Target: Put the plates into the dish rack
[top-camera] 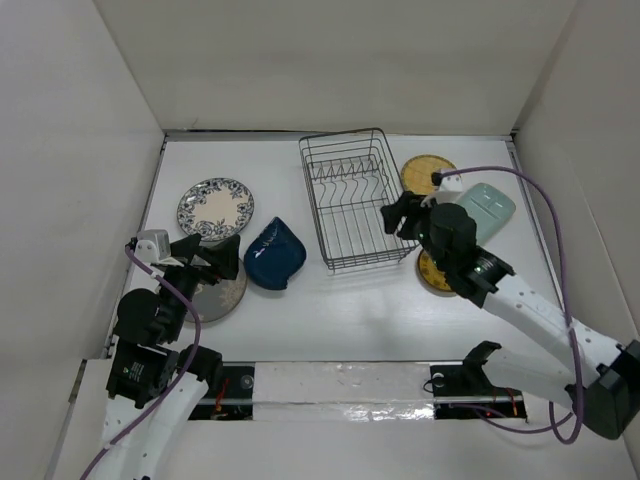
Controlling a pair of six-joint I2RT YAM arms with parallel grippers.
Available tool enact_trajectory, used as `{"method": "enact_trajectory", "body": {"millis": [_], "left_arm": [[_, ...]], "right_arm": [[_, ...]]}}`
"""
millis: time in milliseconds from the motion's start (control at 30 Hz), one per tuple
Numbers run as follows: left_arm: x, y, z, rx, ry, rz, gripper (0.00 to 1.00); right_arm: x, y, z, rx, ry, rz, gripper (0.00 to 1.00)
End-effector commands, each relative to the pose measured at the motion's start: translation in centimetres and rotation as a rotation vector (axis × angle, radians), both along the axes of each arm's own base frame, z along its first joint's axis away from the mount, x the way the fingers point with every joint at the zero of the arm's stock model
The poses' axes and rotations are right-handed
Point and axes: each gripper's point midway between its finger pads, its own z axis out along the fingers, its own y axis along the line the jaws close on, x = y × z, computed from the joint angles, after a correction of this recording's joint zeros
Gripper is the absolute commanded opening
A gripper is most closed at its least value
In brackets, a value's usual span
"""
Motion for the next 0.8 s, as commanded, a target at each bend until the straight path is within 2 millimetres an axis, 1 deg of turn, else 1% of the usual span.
{"method": "enact_trajectory", "body": {"millis": [0, 33, 67, 100, 133, 167, 200, 233, 267, 300, 333, 367, 400, 433, 467, 500, 533, 567, 600, 633, 667, 700, 733, 767], "left_arm": [[-0.2, -0.1, 2.0, -0.02, -0.064, -0.013, 0.99], [-0.2, -0.2, 1.9, -0.018, -0.061, -0.017, 0.99], [-0.3, -0.3, 1.9, -0.017, -0.06, -0.023, 0.99], [-0.4, -0.6, 1.9, -0.015, -0.065, -0.041, 0.99], [-0.5, -0.8, 1.9, -0.014, -0.07, -0.055, 0.99], [-0.7, -0.9, 2.2, -0.016, -0.086, -0.062, 0.99], [-0.8, -1.1, 2.1, -0.013, -0.087, -0.076, 0.99], [-0.9, -1.2, 2.0, -0.01, -0.088, -0.083, 0.99], [-1.0, -1.3, 2.1, -0.009, -0.091, -0.087, 0.99], [-1.1, -1.3, 2.1, -0.01, -0.094, -0.089, 0.99], [-1.1, -1.2, 2.1, -0.008, -0.093, -0.087, 0.99], [-1.1, -1.2, 2.0, -0.008, -0.093, -0.086, 0.94], [-1.2, -1.1, 2.1, -0.009, -0.096, -0.084, 0.52], [-1.3, -1.1, 2.1, -0.01, -0.097, -0.083, 0.3], [-1.4, -1.0, 2.2, -0.012, -0.101, -0.078, 0.14], [-1.6, -1.0, 2.4, -0.015, -0.107, -0.083, 0.0], [-1.7, -1.0, 2.4, -0.015, -0.108, -0.081, 0.0], [-1.8, -1.1, 2.4, -0.015, -0.11, -0.087, 0.0], [-1.9, -1.2, 2.3, -0.015, -0.107, -0.095, 0.0], [-1.9, -1.2, 2.3, -0.016, -0.107, -0.095, 0.0], [-2.1, -1.4, 2.3, -0.017, -0.108, -0.106, 0.0], [-2.1, -1.3, 2.4, -0.018, -0.11, -0.106, 0.02], [-2.1, -1.3, 2.5, -0.019, -0.112, -0.103, 0.07], [-2.1, -1.3, 2.4, -0.018, -0.109, -0.104, 0.13]], "right_arm": [[0.2, -4.2, 3.7, 0.069, -0.099, -0.179, 0.53], [0.5, -5.4, 3.1, 0.071, -0.067, -0.238, 0.38], [1.1, -6.9, 2.7, 0.068, -0.052, -0.288, 0.07], [1.4, -7.7, 2.2, 0.059, -0.029, -0.31, 0.0], [1.7, -7.7, 1.4, 0.076, 0.003, -0.304, 0.0], [2.0, -8.2, 1.0, 0.075, 0.019, -0.306, 0.0], [2.6, -9.8, 1.0, 0.086, 0.013, -0.344, 0.0], [2.9, -10.5, 0.0, 0.084, 0.028, -0.351, 0.0], [3.2, -11.5, -0.3, 0.089, 0.032, -0.367, 0.0], [3.8, -14.2, -0.3, 0.1, 0.024, -0.431, 0.0], [4.0, -15.4, -1.2, 0.106, 0.035, -0.457, 0.0], [4.3, -16.3, -1.9, 0.12, 0.05, -0.465, 0.0], [4.7, -17.6, -2.4, 0.138, 0.057, -0.49, 0.0], [4.9, -20.1, -3.1, 0.166, 0.078, -0.531, 0.0], [5.1, -21.3, -3.8, 0.18, 0.082, -0.554, 0.0], [5.6, -22.5, -4.6, 0.192, 0.088, -0.583, 0.04], [5.6, -24.7, -5.2, 0.216, 0.094, -0.642, 0.09], [5.8, -25.2, -5.8, 0.227, 0.106, -0.649, 0.15], [6.0, -26.1, -5.9, 0.234, 0.094, -0.669, 0.3], [6.2, -26.9, -6.9, 0.238, 0.114, -0.697, 0.38], [6.1, -28.1, -7.4, 0.241, 0.118, -0.741, 0.45], [6.2, -28.5, -7.8, 0.244, 0.121, -0.766, 0.57], [6.1, -29.9, -8.9, 0.247, 0.137, -0.825, 0.68], [6.2, -29.8, -9.6, 0.252, 0.151, -0.825, 0.68]]}}
